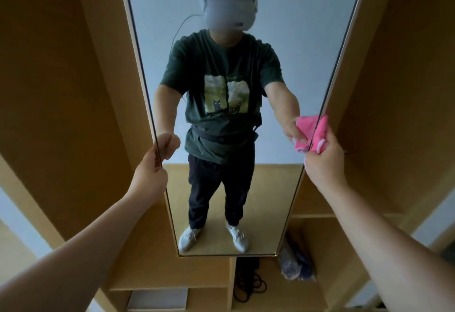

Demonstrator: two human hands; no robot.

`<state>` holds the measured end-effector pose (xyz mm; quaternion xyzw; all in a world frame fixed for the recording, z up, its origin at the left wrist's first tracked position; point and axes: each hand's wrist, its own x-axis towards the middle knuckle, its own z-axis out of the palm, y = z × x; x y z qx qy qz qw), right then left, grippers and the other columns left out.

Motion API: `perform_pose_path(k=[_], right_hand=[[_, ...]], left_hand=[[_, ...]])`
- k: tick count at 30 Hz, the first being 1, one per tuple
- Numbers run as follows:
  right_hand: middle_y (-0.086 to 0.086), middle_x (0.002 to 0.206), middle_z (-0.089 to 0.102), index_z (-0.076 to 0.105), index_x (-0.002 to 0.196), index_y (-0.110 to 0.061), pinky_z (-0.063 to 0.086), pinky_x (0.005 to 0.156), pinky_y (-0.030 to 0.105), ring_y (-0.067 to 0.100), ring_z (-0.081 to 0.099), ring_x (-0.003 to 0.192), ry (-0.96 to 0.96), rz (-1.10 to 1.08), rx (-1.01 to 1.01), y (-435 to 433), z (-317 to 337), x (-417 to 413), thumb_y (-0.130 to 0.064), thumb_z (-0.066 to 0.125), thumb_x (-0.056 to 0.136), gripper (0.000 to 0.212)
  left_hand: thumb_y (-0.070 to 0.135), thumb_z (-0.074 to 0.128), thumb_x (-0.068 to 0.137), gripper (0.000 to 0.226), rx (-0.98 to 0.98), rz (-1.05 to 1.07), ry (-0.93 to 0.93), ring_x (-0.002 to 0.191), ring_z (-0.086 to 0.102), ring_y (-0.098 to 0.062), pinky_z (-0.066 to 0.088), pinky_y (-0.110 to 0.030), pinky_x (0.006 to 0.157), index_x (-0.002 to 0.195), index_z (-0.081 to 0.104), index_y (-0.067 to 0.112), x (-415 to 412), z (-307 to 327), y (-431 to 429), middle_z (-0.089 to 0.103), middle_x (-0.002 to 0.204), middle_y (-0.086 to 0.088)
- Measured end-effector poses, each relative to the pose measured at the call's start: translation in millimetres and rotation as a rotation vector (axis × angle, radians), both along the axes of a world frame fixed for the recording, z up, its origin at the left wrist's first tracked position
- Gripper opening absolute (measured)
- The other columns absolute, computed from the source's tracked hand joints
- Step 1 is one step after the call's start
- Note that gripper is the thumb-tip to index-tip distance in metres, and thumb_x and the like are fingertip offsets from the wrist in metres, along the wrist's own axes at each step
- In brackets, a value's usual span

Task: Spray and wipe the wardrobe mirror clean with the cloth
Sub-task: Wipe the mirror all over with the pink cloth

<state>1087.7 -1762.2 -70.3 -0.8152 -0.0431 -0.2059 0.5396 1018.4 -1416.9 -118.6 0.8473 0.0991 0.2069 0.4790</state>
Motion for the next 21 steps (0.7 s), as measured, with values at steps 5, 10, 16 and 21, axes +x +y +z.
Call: perform_pose_path(k=[5, 10, 16, 21], right_hand=[[0.007, 0.143, 0.049, 0.023, 0.153, -0.026, 0.044, 0.101, 0.031, 0.022, 0.050, 0.126, 0.018, -0.013, 0.009, 0.6, -15.0, -6.4, 0.008, 0.054, 0.090, 0.078], [0.007, 0.140, 0.051, 0.021, 0.153, -0.027, 0.043, 0.091, 0.023, 0.023, 0.053, 0.121, 0.053, -0.037, -0.024, 1.2, -32.0, -8.8, 0.013, 0.048, 0.089, 0.081], [0.011, 0.131, 0.059, 0.029, 0.152, -0.024, 0.044, 0.084, 0.022, 0.027, 0.058, 0.115, 0.074, -0.094, -0.031, 5.0, -57.0, -5.9, 0.011, 0.050, 0.089, 0.075], [0.010, 0.131, 0.059, 0.031, 0.151, -0.022, 0.046, 0.082, 0.019, 0.024, 0.057, 0.116, 0.088, -0.104, -0.052, 5.9, -76.7, -6.2, 0.013, 0.049, 0.087, 0.075]], left_hand=[[-0.008, 0.036, 0.080, 0.073, 0.014, 0.020, 0.008, 0.107, 0.060, -0.010, 0.043, -0.011, 0.064, 0.139, 0.040, 0.035, 4.3, -12.3, 2.8, 0.059, 0.128, 0.006], [-0.004, 0.038, 0.084, 0.057, 0.044, 0.070, 0.092, 0.101, 0.060, -0.020, 0.048, -0.025, 0.068, 0.133, 0.047, 0.024, -2.5, -30.6, 3.8, 0.061, 0.118, -0.003], [0.001, 0.039, 0.088, 0.054, 0.071, 0.074, 0.166, 0.111, 0.059, -0.027, 0.049, -0.030, 0.078, 0.137, 0.044, 0.023, -8.2, -51.0, 10.0, 0.061, 0.123, -0.004], [-0.002, 0.038, 0.089, 0.058, 0.048, 0.073, 0.210, 0.124, 0.051, -0.028, 0.046, -0.044, 0.100, 0.143, 0.039, 0.019, -13.4, -61.2, 5.0, 0.056, 0.133, -0.007]])
